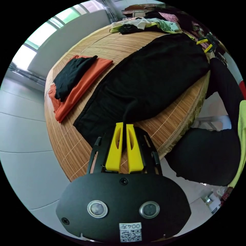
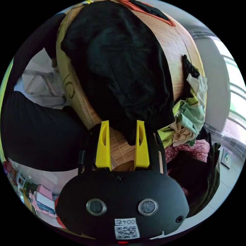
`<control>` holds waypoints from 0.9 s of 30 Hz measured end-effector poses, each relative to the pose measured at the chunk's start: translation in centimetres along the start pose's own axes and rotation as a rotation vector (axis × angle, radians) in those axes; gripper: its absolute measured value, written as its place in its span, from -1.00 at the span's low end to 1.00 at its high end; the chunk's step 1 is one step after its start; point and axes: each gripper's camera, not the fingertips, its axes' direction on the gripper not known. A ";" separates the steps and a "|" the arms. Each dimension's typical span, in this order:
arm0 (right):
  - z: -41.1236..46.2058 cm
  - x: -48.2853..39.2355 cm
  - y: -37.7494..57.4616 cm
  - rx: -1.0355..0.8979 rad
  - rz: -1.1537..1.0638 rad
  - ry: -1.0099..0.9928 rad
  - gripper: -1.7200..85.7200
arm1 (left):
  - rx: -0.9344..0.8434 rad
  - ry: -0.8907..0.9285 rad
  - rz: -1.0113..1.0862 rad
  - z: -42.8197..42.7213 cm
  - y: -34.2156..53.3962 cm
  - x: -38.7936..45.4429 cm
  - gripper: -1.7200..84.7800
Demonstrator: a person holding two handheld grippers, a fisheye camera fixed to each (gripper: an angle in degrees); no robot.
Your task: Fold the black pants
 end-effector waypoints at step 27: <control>0.6 8.2 5.2 0.115 0.114 -0.254 -0.88 | 0.122 0.189 -0.526 4.5 11.1 -5.4 -0.93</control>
